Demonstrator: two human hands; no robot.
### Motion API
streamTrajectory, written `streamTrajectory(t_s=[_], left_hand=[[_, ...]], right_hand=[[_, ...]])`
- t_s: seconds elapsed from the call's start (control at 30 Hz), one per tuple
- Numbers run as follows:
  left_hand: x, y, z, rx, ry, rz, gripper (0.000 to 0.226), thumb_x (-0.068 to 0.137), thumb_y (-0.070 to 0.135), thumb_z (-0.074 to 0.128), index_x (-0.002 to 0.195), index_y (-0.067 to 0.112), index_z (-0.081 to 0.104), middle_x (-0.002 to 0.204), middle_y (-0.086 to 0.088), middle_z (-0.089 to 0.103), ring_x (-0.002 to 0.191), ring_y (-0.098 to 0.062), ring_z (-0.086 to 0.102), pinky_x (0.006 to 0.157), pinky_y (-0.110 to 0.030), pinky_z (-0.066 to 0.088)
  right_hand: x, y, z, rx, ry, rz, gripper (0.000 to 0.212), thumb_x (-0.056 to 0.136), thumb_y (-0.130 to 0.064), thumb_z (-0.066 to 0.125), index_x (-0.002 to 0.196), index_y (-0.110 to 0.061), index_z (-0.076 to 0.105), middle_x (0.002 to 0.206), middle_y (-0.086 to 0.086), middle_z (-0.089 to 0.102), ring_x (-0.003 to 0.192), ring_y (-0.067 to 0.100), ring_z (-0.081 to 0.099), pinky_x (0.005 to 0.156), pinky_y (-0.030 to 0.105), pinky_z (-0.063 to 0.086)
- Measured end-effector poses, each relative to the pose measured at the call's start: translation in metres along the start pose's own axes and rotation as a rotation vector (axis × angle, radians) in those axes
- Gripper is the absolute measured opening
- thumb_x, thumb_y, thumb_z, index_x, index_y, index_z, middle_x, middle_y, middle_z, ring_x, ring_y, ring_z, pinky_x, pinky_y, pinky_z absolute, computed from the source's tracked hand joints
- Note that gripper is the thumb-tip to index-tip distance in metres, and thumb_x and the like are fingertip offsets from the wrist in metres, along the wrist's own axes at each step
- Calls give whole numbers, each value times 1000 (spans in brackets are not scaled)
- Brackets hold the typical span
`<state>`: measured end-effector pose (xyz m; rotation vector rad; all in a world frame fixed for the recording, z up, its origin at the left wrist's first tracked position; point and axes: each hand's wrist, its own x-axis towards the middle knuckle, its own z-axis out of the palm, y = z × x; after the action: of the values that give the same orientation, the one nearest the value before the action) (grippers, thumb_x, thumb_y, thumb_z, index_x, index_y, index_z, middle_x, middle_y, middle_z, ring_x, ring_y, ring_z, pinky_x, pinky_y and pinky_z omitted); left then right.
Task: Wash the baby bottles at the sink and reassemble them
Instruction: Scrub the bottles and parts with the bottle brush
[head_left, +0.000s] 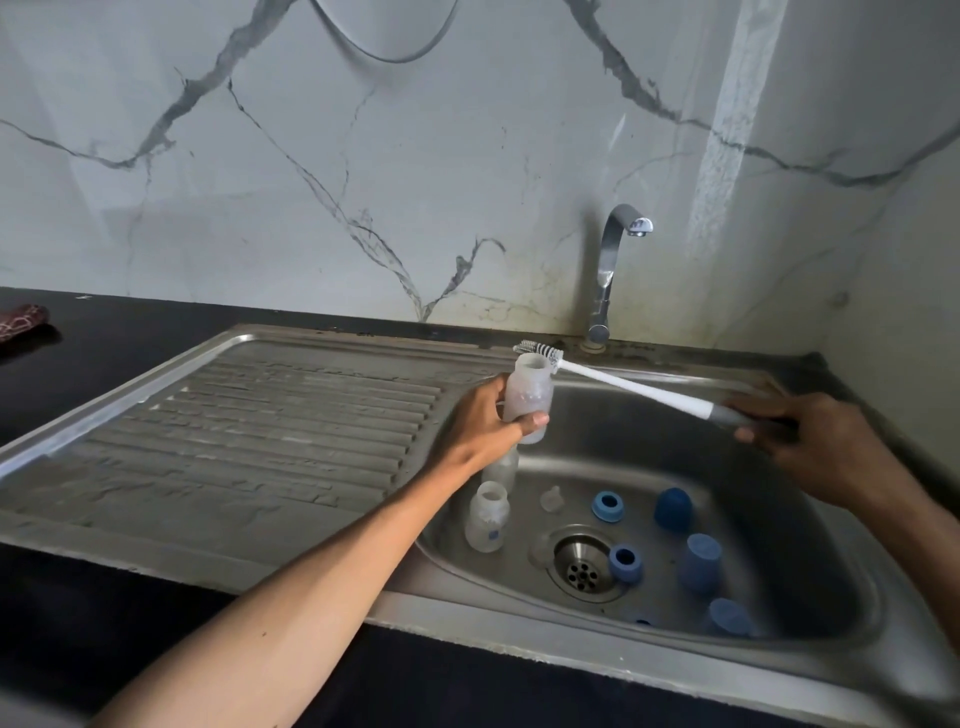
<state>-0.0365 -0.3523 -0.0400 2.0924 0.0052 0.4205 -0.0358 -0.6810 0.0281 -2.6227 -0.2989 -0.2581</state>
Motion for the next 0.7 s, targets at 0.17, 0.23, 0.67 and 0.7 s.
streamTrajectory(t_s=[0.17,0.23,0.67,0.7], left_hand=[[3,-1,-3,48,-38,47,71,58,58,75,122,31,60,118,8,70,104,-12,69,92,-44,57],[2,1,-6,74,-28,62,70,60,53,76,124,27,61,118,6,70,104,-14,68,92,-44,57],[0,3,-7,401,-29,194,47,73,16,83,116,18,66,109,-3,71,99,-21,63,84,-33,52],[0,3,-7,428,-31,194,45,73,16,82,115,17,66,109,-4,71,100,-23,63,83,-33,52]], right_hand=[[-1,5,-9,23,111,-40,38,87,-11,70,125,-16,66,124,16,66,110,32,62,87,29,41],[-3,8,-15,15,201,-67,36,85,-7,71,120,-14,69,118,16,68,108,33,64,90,31,43],[3,11,-8,-32,434,-386,40,77,5,74,110,-16,74,102,6,70,94,27,63,98,37,48],[6,13,-4,-54,438,-393,40,78,4,73,112,-18,73,105,7,69,96,30,63,95,48,48]])
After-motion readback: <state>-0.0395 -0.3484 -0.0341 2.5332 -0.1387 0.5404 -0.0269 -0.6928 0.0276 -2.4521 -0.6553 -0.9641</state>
